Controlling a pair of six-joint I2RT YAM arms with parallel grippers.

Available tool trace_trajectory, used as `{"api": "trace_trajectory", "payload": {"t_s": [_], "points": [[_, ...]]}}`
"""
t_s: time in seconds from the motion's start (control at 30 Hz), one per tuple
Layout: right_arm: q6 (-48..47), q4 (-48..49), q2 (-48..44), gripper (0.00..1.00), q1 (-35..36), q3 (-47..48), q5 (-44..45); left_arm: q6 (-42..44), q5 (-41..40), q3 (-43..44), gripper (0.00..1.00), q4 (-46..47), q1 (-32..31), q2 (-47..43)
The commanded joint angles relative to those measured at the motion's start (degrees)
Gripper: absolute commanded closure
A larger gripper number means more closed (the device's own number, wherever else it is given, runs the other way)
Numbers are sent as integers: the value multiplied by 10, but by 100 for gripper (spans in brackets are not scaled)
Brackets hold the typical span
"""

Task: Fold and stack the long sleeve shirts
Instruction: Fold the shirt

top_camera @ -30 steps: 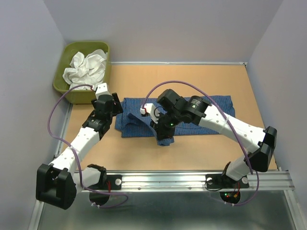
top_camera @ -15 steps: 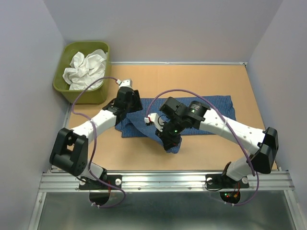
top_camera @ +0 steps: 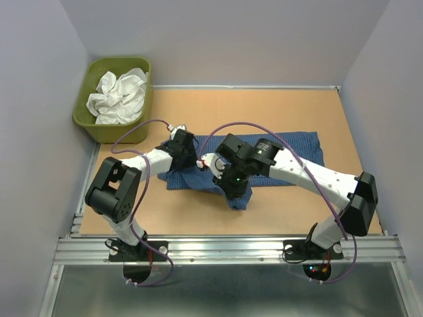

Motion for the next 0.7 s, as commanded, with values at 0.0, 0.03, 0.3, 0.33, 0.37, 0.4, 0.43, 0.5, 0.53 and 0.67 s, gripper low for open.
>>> {"api": "trace_trajectory", "payload": {"t_s": [0.0, 0.03, 0.3, 0.33, 0.37, 0.4, 0.43, 0.5, 0.53, 0.67], "points": [[16, 19, 27, 99, -23, 53, 111, -8, -37, 3, 44, -42, 20, -38], [17, 20, 32, 100, -37, 62, 106, -4, -40, 6, 44, -47, 27, -40], [37, 42, 87, 100, -212, 85, 67, 19, -23, 27, 43, -60, 45, -22], [41, 44, 96, 99, -227, 87, 63, 20, -19, 27, 43, -60, 45, -19], [47, 45, 103, 99, -257, 91, 62, 21, -16, 29, 43, -60, 46, -18], [55, 47, 114, 99, -272, 93, 61, 21, -15, 31, 43, -61, 46, -18], [69, 45, 132, 99, -285, 97, 58, 22, -14, 32, 43, -61, 46, -16], [79, 47, 152, 99, -317, 108, 58, 23, -13, 35, 42, -62, 47, -16], [86, 48, 169, 99, -324, 113, 65, 24, -12, 37, 41, -63, 47, -16], [110, 61, 208, 94, -349, 135, 79, 28, -10, 56, 36, -71, 54, -14]]}}
